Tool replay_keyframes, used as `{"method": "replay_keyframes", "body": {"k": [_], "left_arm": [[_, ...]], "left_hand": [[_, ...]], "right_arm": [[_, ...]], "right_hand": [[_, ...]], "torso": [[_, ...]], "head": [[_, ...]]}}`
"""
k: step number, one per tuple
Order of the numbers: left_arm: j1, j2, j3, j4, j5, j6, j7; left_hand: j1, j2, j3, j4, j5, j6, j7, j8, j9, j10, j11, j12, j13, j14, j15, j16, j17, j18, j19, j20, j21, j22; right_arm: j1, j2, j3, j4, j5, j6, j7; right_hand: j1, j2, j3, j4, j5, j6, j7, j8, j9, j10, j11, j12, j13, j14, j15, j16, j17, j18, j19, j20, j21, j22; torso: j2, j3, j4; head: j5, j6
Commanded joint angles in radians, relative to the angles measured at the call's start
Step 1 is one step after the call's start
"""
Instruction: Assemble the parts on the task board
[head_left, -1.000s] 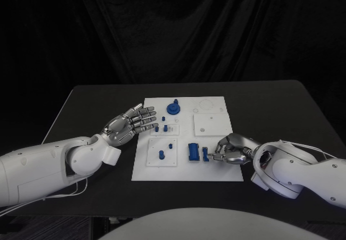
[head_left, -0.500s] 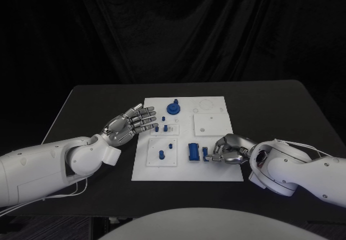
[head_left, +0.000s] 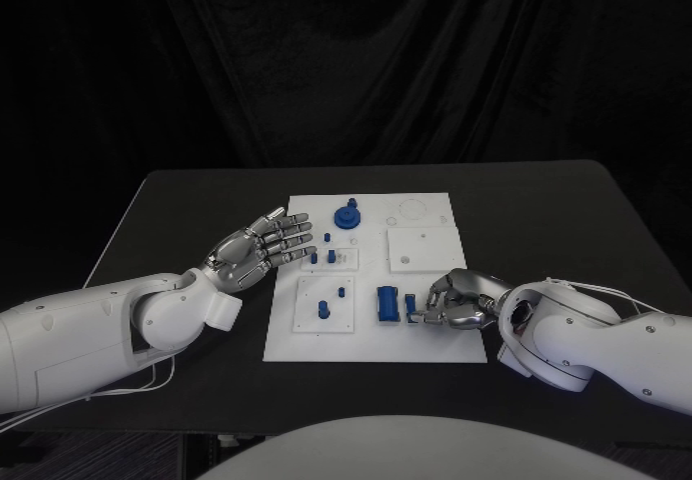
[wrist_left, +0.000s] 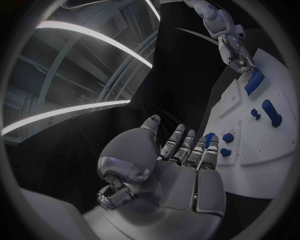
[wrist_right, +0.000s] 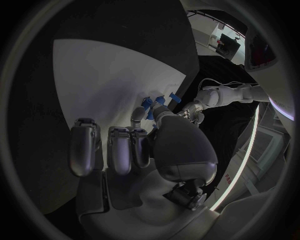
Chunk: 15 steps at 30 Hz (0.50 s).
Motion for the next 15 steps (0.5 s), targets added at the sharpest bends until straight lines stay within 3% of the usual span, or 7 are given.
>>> {"method": "replay_keyframes", "body": {"k": [1, 15], "left_arm": [[-0.002, 0.002, 0.001, -0.001, -0.001, 0.019, 0.013], [-0.004, 0.003, 0.001, -0.003, -0.001, 0.022, 0.012]], "left_hand": [[-0.008, 0.0, 0.007, 0.0, 0.006, -0.004, 0.094, 0.004, 0.0, 0.005, -0.001, 0.004, 0.0, 0.0, 0.006, 0.006, 0.001, -0.021, 0.007, 0.001, 0.004, 0.001], [-0.008, 0.0, 0.007, 0.0, 0.006, -0.004, 0.094, 0.004, 0.0, 0.005, -0.001, 0.004, 0.0, 0.0, 0.006, 0.006, 0.001, -0.021, 0.007, 0.001, 0.004, 0.001]], "right_arm": [[-0.003, 0.001, 0.0, 0.002, -0.009, 0.01, -0.013], [-0.004, 0.002, 0.0, 0.007, -0.009, 0.014, -0.009]], "right_hand": [[0.005, -0.004, -0.006, 0.001, -0.006, -0.006, 0.0, 0.004, 0.001, 0.104, -0.005, 0.003, 0.263, 0.084, -0.005, -0.007, 0.133, 0.007, 0.04, -0.006, -0.005, 0.201], [0.003, -0.002, -0.01, 0.003, -0.023, -0.006, 0.0, 0.005, 0.005, 0.104, -0.005, 0.003, 0.263, 0.084, -0.005, -0.007, 0.131, 0.008, 0.04, -0.006, -0.006, 0.201]], "torso": [[-0.001, 0.0003, -0.0002], [-0.001, 0.0006, -0.0002]], "head": [[0.001, 0.0], [0.001, 0.0]]}}
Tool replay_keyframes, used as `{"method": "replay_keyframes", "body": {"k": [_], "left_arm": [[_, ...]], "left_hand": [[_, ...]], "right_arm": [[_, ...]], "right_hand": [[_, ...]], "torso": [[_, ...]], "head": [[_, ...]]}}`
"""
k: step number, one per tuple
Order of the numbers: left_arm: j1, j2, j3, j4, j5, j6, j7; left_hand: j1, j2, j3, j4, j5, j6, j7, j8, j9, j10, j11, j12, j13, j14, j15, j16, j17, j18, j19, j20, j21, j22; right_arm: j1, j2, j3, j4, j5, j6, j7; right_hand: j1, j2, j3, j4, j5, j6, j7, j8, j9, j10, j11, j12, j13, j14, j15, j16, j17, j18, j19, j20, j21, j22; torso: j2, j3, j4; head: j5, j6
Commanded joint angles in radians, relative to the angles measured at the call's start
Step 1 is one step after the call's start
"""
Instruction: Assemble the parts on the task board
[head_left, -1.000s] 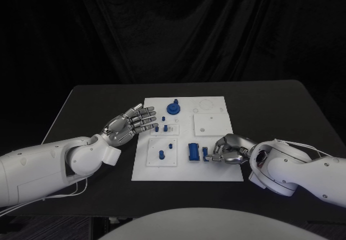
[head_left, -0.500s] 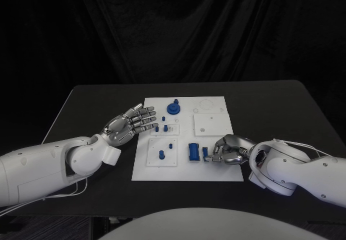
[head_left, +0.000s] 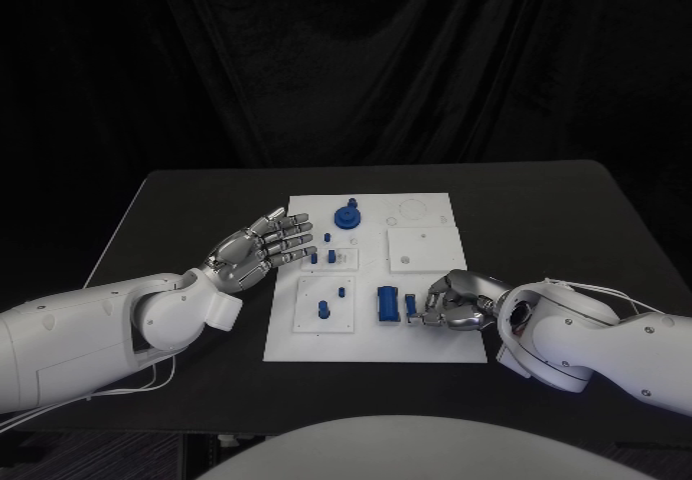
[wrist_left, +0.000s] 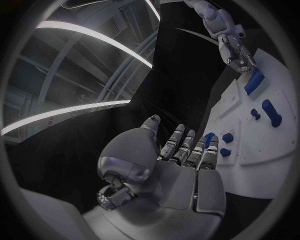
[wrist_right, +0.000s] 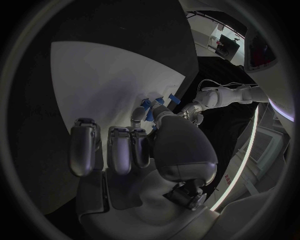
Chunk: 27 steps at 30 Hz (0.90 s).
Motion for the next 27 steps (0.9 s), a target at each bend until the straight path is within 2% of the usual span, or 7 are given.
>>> {"method": "replay_keyframes", "body": {"k": [1, 6, 13, 27], "left_arm": [[-0.002, 0.001, 0.001, 0.0, -0.001, 0.019, 0.012], [-0.003, 0.001, 0.001, 0.0, -0.001, 0.02, 0.012], [-0.003, 0.001, 0.001, 0.0, -0.001, 0.021, 0.011], [-0.004, 0.001, 0.001, 0.001, -0.001, 0.023, 0.013]], "left_hand": [[-0.008, 0.0, 0.007, 0.0, 0.006, -0.004, 0.094, 0.004, 0.0, 0.005, -0.001, 0.004, 0.0, 0.0, 0.006, 0.006, 0.001, -0.021, 0.007, 0.001, 0.004, 0.001], [-0.009, 0.0, 0.009, 0.001, 0.006, -0.005, 0.094, 0.004, 0.0, 0.004, -0.001, 0.004, 0.0, 0.0, 0.007, 0.006, 0.001, -0.021, 0.007, 0.001, 0.004, 0.001], [-0.009, 0.0, 0.009, 0.001, 0.006, -0.005, 0.094, 0.004, 0.0, 0.004, -0.001, 0.004, 0.0, 0.0, 0.007, 0.006, 0.001, -0.021, 0.007, 0.001, 0.004, 0.001], [-0.01, 0.0, 0.01, 0.001, 0.006, -0.006, 0.094, 0.004, 0.0, 0.004, -0.001, 0.005, 0.0, 0.0, 0.007, 0.007, 0.001, -0.022, 0.007, 0.001, 0.004, 0.001]], "right_arm": [[-0.003, -0.002, 0.0, 0.007, -0.006, 0.007, -0.01], [-0.004, -0.005, 0.0, 0.01, -0.001, 0.009, -0.011], [-0.005, -0.003, 0.0, 0.003, 0.001, 0.008, -0.014], [-0.005, 0.004, 0.0, -0.015, 0.011, 0.003, -0.011]], "right_hand": [[0.003, -0.002, -0.006, -0.002, -0.007, -0.006, 0.0, 0.005, 0.002, 0.104, -0.005, 0.003, 0.263, 0.084, -0.005, -0.003, 0.131, 0.008, 0.04, -0.006, -0.006, 0.201], [0.001, 0.0, -0.01, 0.0, -0.023, -0.008, 0.0, 0.003, 0.004, 0.104, -0.004, 0.003, 0.263, 0.084, -0.005, -0.004, 0.13, 0.008, 0.04, -0.006, -0.007, 0.2], [0.003, 0.003, -0.009, 0.0, -0.026, -0.008, 0.0, 0.003, 0.004, 0.104, -0.005, 0.003, 0.263, 0.084, -0.005, -0.004, 0.13, 0.008, 0.04, -0.006, -0.007, 0.2], [0.018, 0.034, 0.003, -0.001, -0.034, -0.002, -0.003, 0.001, 0.007, 0.104, -0.007, 0.003, 0.263, 0.084, -0.007, -0.003, 0.133, 0.008, 0.04, -0.007, -0.008, 0.2]], "torso": [[0.0, 0.0, 0.0004], [0.0, -0.0001, 0.0003], [0.0, -0.0001, 0.0001], [0.0, -0.0001, 0.0004]], "head": [[-0.001, 0.0], [-0.001, 0.0], [0.0, 0.0], [0.002, 0.0]]}}
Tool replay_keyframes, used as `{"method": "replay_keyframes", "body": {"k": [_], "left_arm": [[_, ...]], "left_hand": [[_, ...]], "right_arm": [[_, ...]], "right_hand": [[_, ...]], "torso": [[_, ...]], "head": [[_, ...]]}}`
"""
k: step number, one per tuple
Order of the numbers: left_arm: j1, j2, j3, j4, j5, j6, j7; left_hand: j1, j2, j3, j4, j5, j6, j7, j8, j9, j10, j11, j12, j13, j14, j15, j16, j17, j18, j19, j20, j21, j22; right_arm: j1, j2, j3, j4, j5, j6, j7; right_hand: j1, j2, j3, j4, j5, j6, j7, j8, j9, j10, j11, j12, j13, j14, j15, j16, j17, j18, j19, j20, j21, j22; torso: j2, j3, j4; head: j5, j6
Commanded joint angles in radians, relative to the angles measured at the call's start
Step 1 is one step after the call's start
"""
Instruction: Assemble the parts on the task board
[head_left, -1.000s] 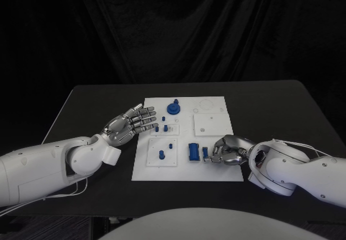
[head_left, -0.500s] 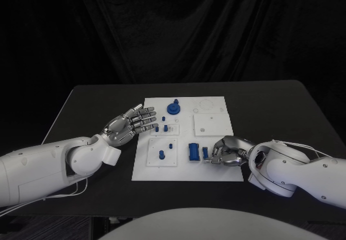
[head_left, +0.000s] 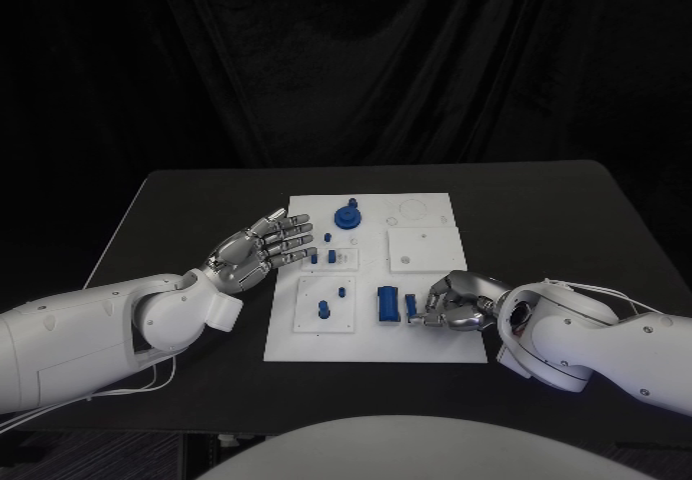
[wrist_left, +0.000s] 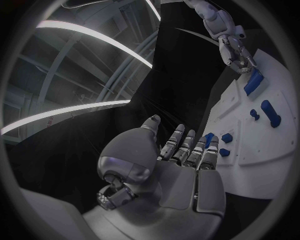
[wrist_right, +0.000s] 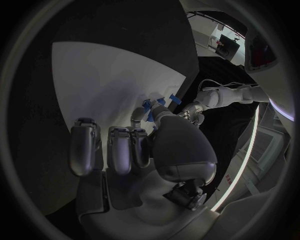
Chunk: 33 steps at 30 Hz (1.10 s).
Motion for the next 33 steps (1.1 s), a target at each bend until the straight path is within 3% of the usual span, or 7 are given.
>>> {"method": "replay_keyframes", "body": {"k": [1, 9, 17, 26, 33], "left_arm": [[-0.002, 0.0, 0.001, 0.003, -0.001, 0.019, 0.015], [-0.002, -0.002, 0.001, 0.005, -0.001, 0.018, 0.018], [-0.002, -0.004, 0.001, 0.007, -0.001, 0.016, 0.016], [-0.002, -0.008, 0.001, 0.018, -0.001, 0.02, 0.015], [-0.002, -0.017, 0.001, 0.044, -0.002, 0.032, 0.046]], "left_hand": [[-0.01, 0.0, 0.005, 0.002, 0.006, -0.006, 0.094, 0.004, 0.0, 0.004, -0.001, 0.005, 0.0, 0.0, 0.007, 0.007, 0.001, -0.006, 0.007, 0.001, 0.004, 0.001], [-0.01, 0.0, 0.005, 0.002, 0.007, -0.004, 0.094, 0.005, 0.0, 0.005, -0.001, 0.006, 0.001, 0.001, 0.007, 0.008, 0.001, -0.006, 0.008, 0.001, 0.004, 0.002], [-0.01, 0.0, 0.007, 0.001, 0.007, -0.004, 0.094, 0.005, 0.0, 0.006, -0.001, 0.007, 0.001, 0.001, 0.008, 0.01, 0.001, -0.006, 0.009, 0.001, 0.005, 0.003], [-0.01, -0.002, 0.011, -0.002, 0.006, -0.004, 0.094, 0.006, 0.0, 0.01, 0.001, 0.013, 0.001, 0.004, 0.013, 0.015, 0.002, -0.01, 0.01, 0.002, 0.005, 0.002], [-0.007, -0.004, 0.022, -0.02, 0.007, 0.008, 0.1, 0.015, 0.002, 0.047, 0.029, 0.052, 0.005, 0.021, 0.02, 0.045, 0.006, -0.018, 0.02, 0.001, 0.012, 0.01]], "right_arm": [[-0.003, 0.001, 0.0, -0.006, 0.007, 0.001, -0.011], [-0.003, 0.01, 0.0, -0.021, 0.013, 0.021, -0.011], [-0.004, 0.017, 0.0, -0.032, 0.014, 0.062, -0.011], [-0.005, 0.017, 0.0, -0.026, 0.014, 0.083, -0.006], [-0.006, -0.001, 0.0, -0.005, 0.007, 0.074, 0.012]], "right_hand": [[-0.002, 0.014, 0.01, -0.001, -0.006, -0.001, -0.003, 0.001, 0.002, 0.104, -0.007, 0.003, 0.263, 0.085, -0.007, -0.003, 0.134, 0.008, 0.04, -0.007, -0.004, 0.201], [0.039, 0.028, 0.029, -0.026, 0.018, 0.004, -0.007, -0.005, 0.004, 0.104, -0.011, 0.003, 0.263, 0.084, -0.01, -0.003, 0.132, 0.008, 0.04, -0.01, -0.004, 0.201], [0.089, 0.011, 0.046, -0.071, 0.037, 0.002, -0.007, -0.019, 0.003, 0.104, -0.011, 0.003, 0.263, 0.084, -0.011, -0.003, 0.132, 0.01, 0.037, -0.011, -0.013, 0.198], [0.1, -0.002, 0.039, -0.091, -0.045, 0.013, -0.003, -0.026, 0.005, 0.104, -0.008, 0.003, 0.263, 0.085, -0.008, -0.002, 0.136, 0.009, 0.038, -0.009, -0.012, 0.199], [0.094, -0.02, 0.017, -0.096, -0.092, 0.02, -0.001, -0.023, 0.011, 0.104, -0.006, 0.003, 0.263, 0.085, -0.007, -0.002, 0.136, 0.009, 0.037, -0.008, -0.014, 0.198]], "torso": [[0.0, 0.0, 0.0001], [0.0, -0.0001, 0.0003], [0.0, -0.0003, 0.0003], [0.0, -0.0002, 0.0001], [0.0, 0.0003, -0.0003]], "head": [[0.003, 0.0], [0.004, 0.0], [0.005, 0.0], [0.001, 0.0], [0.007, 0.0]]}}
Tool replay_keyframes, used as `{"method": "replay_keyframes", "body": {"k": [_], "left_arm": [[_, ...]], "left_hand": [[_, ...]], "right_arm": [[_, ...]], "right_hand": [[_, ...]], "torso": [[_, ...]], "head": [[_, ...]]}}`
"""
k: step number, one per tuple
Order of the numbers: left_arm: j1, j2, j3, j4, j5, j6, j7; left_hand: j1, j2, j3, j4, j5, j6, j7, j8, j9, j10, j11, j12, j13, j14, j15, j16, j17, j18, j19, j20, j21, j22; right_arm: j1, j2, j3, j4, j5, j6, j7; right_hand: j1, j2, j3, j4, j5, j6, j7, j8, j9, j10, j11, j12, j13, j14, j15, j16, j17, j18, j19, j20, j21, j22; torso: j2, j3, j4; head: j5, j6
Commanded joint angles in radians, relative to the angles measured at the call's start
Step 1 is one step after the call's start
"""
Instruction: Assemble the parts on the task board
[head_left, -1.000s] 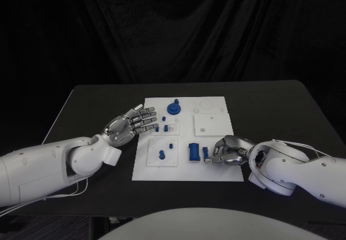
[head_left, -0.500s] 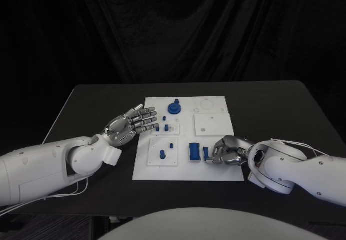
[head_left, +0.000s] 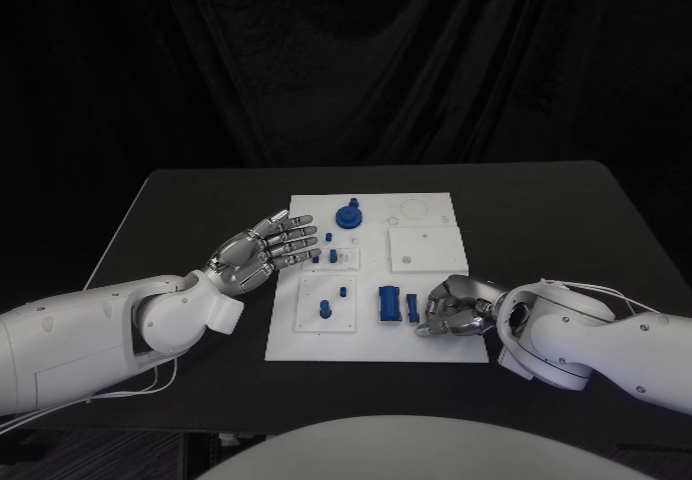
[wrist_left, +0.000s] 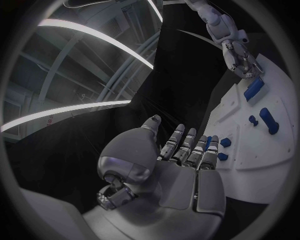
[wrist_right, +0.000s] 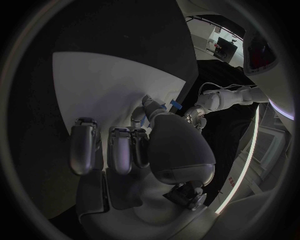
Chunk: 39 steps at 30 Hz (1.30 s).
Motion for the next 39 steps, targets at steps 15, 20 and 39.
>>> {"method": "replay_keyframes", "body": {"k": [15, 20, 39], "left_arm": [[0.018, -0.069, 0.001, 0.118, -0.069, -0.066, 0.129], [0.05, -0.068, 0.001, 0.124, -0.093, -0.11, 0.162], [0.062, 0.078, 0.001, -0.034, -0.113, -0.171, 0.293]], "left_hand": [[0.016, -0.014, 0.042, -0.096, -0.01, 0.094, 0.122, 0.047, 0.011, 0.111, 0.02, 0.086, 0.008, 0.058, 0.003, 0.08, 0.008, -0.019, 0.048, -0.002, 0.033, 0.03], [0.018, -0.019, 0.031, -0.087, -0.002, 0.122, 0.125, 0.058, 0.013, 0.139, 0.021, 0.102, 0.009, 0.075, 0.001, 0.102, 0.01, -0.018, 0.054, -0.002, 0.038, 0.032], [0.057, -0.009, -0.202, 0.291, -0.221, -0.181, -0.094, -0.108, -0.026, -0.115, -0.084, -0.14, -0.017, -0.073, -0.072, -0.127, -0.019, 0.041, -0.067, -0.021, -0.032, -0.072]], "right_arm": [[0.067, -0.098, 0.001, 0.051, 0.22, -0.157, 0.342], [0.114, -0.093, 0.001, 0.011, 0.514, -0.178, 0.606], [0.096, -0.023, 0.001, -0.161, 0.9, 0.108, 0.982]], "right_hand": [[-0.005, 0.035, -0.06, 0.087, 0.173, -0.003, 0.02, -0.088, -0.054, 0.104, 0.014, 0.003, 0.263, 0.008, 0.009, -0.101, -0.142, 0.052, -0.052, 0.013, -0.226, 0.132], [0.068, 0.022, 0.006, 0.147, 0.291, -0.026, 0.065, -0.209, -0.178, -0.233, 0.065, -0.246, -0.034, -0.255, 0.068, -0.418, -0.693, 0.135, -0.345, 0.062, -0.796, -0.061], [-0.181, 0.167, -0.284, 0.232, 0.219, -0.661, -0.055, -0.809, -0.989, -1.386, 0.21, -1.365, -1.176, -1.372, 0.371, -1.402, -1.273, 0.07, -1.42, 0.308, -1.358, -1.191]], "torso": [[-0.006, 0.0, -0.002], [-0.024, -0.0001, -0.0075], [-0.103, 0.0086, -0.0372]], "head": [[0.002, 0.0], [0.012, 0.0], [0.042, 0.0]]}}
